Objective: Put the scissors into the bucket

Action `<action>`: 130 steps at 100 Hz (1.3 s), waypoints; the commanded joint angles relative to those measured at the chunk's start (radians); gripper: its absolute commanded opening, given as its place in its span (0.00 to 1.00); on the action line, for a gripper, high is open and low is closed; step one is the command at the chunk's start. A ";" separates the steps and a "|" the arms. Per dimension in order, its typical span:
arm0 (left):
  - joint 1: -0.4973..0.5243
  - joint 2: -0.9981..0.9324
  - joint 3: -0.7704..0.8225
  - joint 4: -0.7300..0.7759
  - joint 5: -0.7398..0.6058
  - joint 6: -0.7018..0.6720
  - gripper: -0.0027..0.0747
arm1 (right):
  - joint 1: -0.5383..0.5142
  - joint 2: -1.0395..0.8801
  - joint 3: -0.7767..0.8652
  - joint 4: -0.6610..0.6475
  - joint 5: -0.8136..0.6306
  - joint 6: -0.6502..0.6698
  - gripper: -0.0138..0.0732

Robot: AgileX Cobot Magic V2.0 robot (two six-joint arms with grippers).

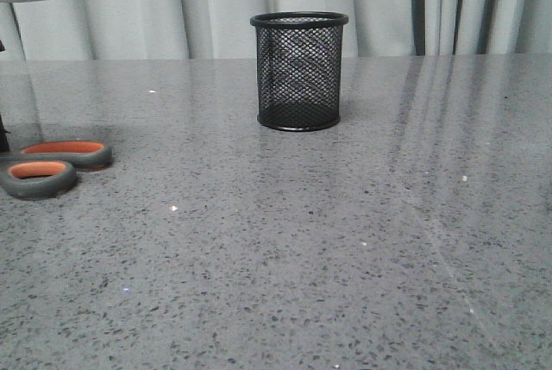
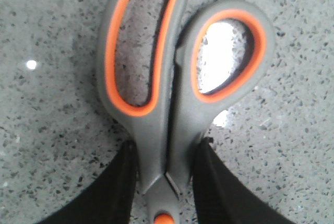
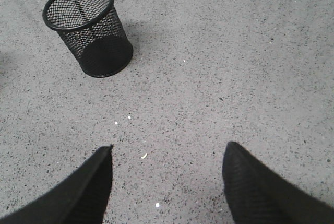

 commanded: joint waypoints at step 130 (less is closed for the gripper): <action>-0.215 -0.178 -0.479 -0.089 0.063 -0.215 0.11 | 0.001 0.063 -0.044 0.612 -0.124 -0.350 0.63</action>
